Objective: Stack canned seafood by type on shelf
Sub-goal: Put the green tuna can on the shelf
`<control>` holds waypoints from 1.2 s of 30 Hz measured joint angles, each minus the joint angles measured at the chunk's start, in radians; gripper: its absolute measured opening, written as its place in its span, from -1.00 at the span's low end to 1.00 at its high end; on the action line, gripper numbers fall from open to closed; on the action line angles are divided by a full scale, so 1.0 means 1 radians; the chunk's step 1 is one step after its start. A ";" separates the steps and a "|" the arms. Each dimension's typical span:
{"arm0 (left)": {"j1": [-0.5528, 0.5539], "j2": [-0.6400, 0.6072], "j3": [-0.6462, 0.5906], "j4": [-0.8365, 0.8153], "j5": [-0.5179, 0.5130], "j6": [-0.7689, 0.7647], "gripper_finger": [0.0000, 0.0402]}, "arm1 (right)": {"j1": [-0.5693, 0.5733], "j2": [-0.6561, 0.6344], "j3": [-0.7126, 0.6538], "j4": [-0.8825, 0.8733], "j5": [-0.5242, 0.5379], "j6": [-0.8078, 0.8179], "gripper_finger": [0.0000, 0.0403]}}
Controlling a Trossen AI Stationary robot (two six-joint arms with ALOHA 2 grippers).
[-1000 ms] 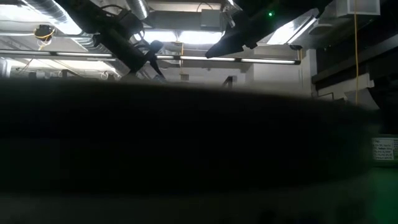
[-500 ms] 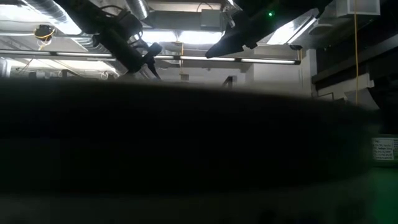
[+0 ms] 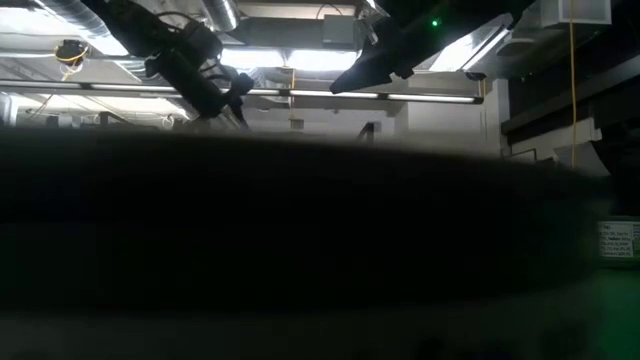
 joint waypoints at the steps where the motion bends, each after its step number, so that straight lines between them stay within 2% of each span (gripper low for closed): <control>1: 0.000 0.000 0.000 0.010 0.000 0.019 -0.06 | 0.000 0.000 0.000 0.000 0.000 0.000 -0.95; 9: -0.032 -0.002 0.000 0.196 0.059 0.216 -0.06 | 0.000 0.000 0.000 0.000 0.000 0.000 -0.95; 14: -0.072 -0.002 0.000 0.314 0.152 0.314 -0.06 | 0.000 0.000 0.000 0.000 0.000 0.002 -0.95; 19: -0.147 -0.002 0.000 0.337 0.234 0.432 -0.06 | 0.000 0.000 0.000 0.001 -0.009 0.007 -0.92; 22: -0.204 -0.002 0.000 0.329 0.251 0.520 -0.06 | 0.000 0.000 0.000 0.002 -0.010 0.047 -0.77; 30: -0.382 -0.002 0.000 0.329 0.257 0.751 -0.06 | 0.000 0.000 0.000 -0.012 0.016 0.075 -0.19; 36: -0.490 -0.002 0.000 0.323 0.258 0.845 -0.06 | 0.001 -0.041 0.000 -0.193 0.015 0.083 0.01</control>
